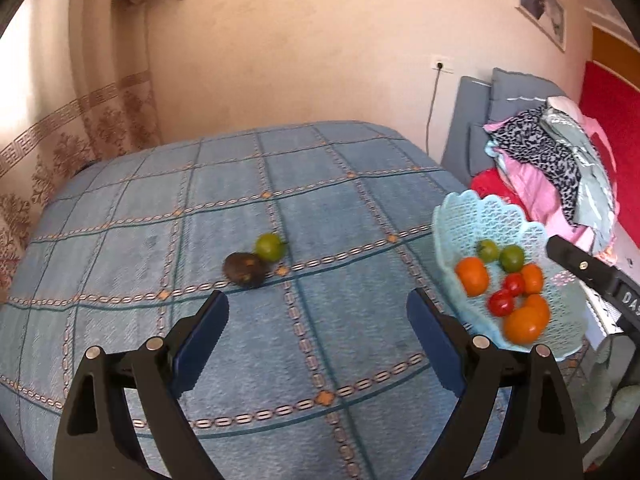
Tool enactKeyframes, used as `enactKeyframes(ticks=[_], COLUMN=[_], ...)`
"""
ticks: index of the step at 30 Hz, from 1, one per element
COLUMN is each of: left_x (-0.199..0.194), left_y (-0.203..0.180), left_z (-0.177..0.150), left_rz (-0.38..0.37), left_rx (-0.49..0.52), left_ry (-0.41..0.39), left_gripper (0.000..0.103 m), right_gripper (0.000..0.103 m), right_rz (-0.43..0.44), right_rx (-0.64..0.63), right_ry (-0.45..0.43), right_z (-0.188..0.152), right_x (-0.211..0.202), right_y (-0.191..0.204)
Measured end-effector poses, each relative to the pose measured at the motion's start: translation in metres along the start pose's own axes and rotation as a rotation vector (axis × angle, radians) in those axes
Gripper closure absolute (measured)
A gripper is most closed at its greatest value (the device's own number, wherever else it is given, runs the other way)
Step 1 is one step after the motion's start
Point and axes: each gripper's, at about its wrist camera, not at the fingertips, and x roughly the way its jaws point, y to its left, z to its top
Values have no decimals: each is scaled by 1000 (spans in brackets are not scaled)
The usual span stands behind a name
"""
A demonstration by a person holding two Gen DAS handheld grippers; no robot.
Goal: Organize fruits
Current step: 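Open both tools above the basket and lift them away, then move both open tools toward the avocado and lime on the bed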
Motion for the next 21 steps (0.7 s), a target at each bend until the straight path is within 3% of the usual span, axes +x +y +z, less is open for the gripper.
enactKeyframes(ticks=[5,15,21], left_x=[3,16,30], left_y=[18,45,51], left_z=[-9,-15,-13], left_rz=[33,96,96], left_rx=[-23,-48,-32], left_ry=[20,42,57], left_gripper=[13,13,13], right_gripper=[15,15,15], right_rz=[17,30,45], right_rx=[-16,-107,-151], right_ry=[-13,-20,6], right_z=[-3,-7,-9], right_x=[1,0,7], right_y=[5,25,41])
